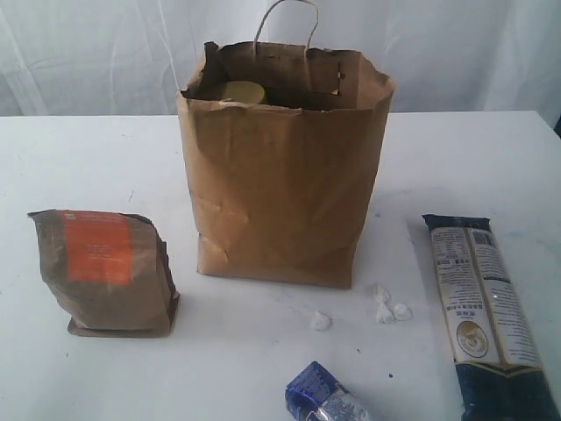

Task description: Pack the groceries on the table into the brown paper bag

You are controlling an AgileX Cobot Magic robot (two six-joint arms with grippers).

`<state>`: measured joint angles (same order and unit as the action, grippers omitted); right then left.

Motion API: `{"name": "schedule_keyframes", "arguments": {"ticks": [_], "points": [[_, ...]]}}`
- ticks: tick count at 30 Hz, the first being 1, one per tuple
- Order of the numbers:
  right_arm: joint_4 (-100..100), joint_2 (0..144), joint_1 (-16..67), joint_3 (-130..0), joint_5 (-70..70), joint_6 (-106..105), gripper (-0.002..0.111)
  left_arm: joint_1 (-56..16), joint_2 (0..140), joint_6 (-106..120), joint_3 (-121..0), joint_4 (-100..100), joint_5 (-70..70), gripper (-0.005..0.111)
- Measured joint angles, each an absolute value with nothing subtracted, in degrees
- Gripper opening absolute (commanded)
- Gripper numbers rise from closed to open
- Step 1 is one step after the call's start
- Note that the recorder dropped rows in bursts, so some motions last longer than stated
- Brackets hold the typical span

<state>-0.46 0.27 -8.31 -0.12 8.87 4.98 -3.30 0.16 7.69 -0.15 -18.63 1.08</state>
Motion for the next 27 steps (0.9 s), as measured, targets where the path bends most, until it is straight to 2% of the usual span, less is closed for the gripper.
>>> {"name": "schedule_keyframes", "arguments": {"ticks": [11,17,27], "points": [[0.00,0.27,-8.31,-0.12,9.25,4.98,0.000,-3.30,0.16,7.37,-0.15,-18.63,0.90,0.000],[0.00,0.27,-8.31,-0.12,9.35,4.98,0.000,-3.30,0.16,-8.54,-0.15,-21.18,-9.65,0.000],[0.00,0.27,-8.31,-0.12,9.35,4.98,0.000,-3.30,0.16,-11.22,0.00,-21.41,-20.01,0.000]]}}
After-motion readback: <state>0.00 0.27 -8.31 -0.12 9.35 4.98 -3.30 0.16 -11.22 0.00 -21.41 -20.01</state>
